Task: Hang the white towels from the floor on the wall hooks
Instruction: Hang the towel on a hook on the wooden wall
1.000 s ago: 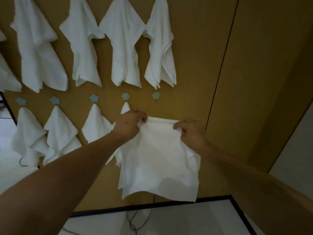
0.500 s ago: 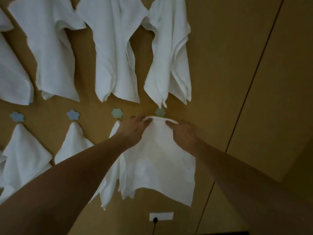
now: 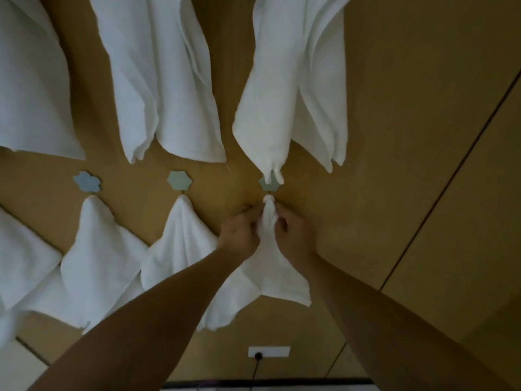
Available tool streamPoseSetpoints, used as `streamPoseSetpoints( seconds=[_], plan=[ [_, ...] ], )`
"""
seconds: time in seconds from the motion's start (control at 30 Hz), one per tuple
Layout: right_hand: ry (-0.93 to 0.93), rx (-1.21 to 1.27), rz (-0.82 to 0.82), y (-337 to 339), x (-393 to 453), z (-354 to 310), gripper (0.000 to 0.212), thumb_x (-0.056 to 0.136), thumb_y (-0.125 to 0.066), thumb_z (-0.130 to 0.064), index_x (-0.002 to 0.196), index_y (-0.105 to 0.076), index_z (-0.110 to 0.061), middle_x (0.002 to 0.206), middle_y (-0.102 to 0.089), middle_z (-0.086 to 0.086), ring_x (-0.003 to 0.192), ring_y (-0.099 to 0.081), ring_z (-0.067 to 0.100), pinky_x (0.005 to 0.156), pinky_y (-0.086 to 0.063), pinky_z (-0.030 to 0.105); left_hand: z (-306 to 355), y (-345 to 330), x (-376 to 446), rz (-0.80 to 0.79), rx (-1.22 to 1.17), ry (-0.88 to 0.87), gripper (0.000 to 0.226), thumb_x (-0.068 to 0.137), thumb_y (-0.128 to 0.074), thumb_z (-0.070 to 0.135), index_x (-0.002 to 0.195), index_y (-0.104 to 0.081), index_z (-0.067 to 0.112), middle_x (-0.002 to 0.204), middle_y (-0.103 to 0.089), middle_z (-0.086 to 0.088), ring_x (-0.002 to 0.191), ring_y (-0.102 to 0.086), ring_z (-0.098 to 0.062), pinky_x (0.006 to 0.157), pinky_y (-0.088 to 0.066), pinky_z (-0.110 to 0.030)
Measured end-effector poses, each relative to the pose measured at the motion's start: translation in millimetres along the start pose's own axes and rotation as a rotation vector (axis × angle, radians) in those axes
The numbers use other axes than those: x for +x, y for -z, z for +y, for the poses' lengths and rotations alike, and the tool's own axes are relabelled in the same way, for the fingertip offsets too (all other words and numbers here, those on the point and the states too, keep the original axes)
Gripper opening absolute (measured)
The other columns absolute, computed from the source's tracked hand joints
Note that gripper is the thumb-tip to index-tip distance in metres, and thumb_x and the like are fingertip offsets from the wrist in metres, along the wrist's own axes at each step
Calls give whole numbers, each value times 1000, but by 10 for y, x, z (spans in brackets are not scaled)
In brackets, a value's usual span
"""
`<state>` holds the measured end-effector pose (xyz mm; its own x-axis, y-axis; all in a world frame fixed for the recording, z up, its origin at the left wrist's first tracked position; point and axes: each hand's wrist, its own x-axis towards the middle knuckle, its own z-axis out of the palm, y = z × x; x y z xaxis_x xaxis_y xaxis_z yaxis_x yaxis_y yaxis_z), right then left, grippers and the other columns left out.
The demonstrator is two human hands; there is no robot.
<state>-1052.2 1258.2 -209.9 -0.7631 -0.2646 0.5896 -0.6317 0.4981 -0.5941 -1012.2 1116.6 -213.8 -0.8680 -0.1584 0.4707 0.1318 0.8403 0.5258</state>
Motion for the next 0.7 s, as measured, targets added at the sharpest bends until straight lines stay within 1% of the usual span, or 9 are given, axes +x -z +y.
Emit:
streamPoseSetpoints(
  seconds=[0.07,0.17,0.23,0.33,0.43,0.5,0.57,0.63,0.7],
  plan=[
    [61,-119,72,7,-59,-12,26,92,-62,-11,116,-71,-15,92,-71,10,78,-63,23,69,-52,32,101,-36,-21,41,-36,35,44,87,-53,6,127,-62,20,109,-66,-6,96,-62,-26,77,-44,-25],
    [142,-296,177,91,-88,-27,16,84,-70,-12,98,-76,-17,86,-63,11,82,-57,28,76,-49,38,141,7,-68,134,251,56,31,85,-59,20,115,-70,22,115,-60,-6,103,-54,-32,82,-46,-39],
    [72,-218,16,163,-87,-71,18,90,-62,-11,103,-74,-13,91,-65,12,87,-58,26,78,-47,33,217,50,-85,76,309,103,31,86,-58,21,114,-69,22,118,-60,-5,105,-54,-29,83,-45,-37],
    [-141,60,-191,198,-23,-123,17,93,-56,-16,104,-67,-10,96,-68,6,89,-62,20,75,-49,29,417,82,-65,-100,9,243,41,87,-52,9,127,-59,17,115,-66,-6,104,-61,-24,78,-44,-24],
    [-391,143,-366,166,1,-125,32,87,-61,-13,119,-57,-10,111,-63,4,101,-61,20,80,-50,29,531,113,-105,-194,-172,385,59,88,-49,4,145,-38,17,132,-56,-8,120,-53,-26,96,-46,-33],
    [-437,136,-484,164,-37,-67,39,88,-60,-12,126,-51,-9,117,-58,5,107,-58,21,78,-44,26,580,116,-183,-213,-230,422,64,87,-49,2,147,-31,14,136,-51,-11,124,-50,-28,100,-45,-39],
    [-418,115,-553,184,-103,-16,39,88,-59,-14,126,-48,-11,116,-57,5,108,-58,22,77,-42,25,604,155,-240,-235,-203,452,69,87,-51,2,150,-25,14,139,-47,-12,127,-47,-30,100,-45,-39],
    [-405,89,-560,256,-141,-30,44,86,-60,-17,128,-48,-15,116,-57,2,107,-58,22,83,-49,31,639,208,-289,-243,-113,457,74,87,-54,4,151,-20,17,140,-46,-11,125,-47,-31,97,-46,-35],
    [-385,36,-534,365,-140,-47,50,83,-58,-19,132,-46,-22,121,-57,0,111,-56,23,91,-50,37,679,289,-336,-213,-57,462,75,86,-57,7,151,-22,19,140,-47,-10,122,-50,-30,92,-48,-32]
  ],
)
